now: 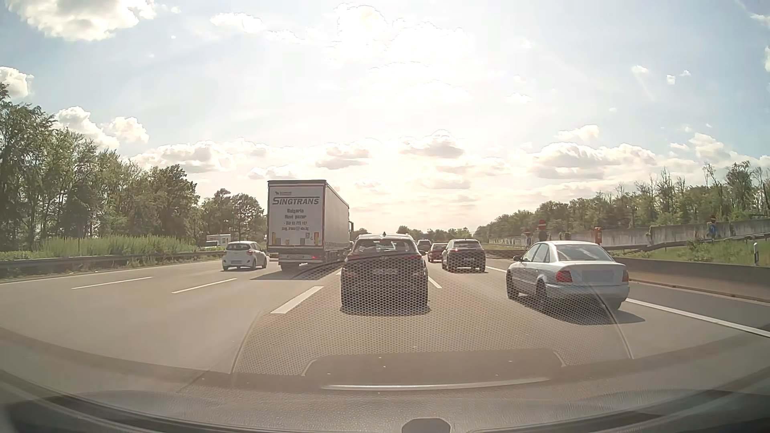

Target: Follow the waypoints while adhering to traffic rules and regulations

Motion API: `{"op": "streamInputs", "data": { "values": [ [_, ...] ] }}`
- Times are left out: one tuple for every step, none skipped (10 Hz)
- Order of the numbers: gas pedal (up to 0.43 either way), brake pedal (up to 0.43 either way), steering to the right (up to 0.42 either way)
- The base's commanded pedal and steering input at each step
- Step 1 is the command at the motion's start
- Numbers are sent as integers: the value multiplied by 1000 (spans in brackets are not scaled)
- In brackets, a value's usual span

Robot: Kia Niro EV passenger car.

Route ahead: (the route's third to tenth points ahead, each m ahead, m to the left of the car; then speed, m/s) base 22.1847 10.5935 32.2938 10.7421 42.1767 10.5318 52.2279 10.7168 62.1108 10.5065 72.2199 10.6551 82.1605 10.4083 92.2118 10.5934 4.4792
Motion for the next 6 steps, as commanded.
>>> {"op": "streamInputs", "data": {
  "values": [
    [0,0,-6],
    [0,0,-6],
    [0,0,-6],
    [0,0,-6],
    [0,0,-6],
    [0,0,-6]
  ]
}}
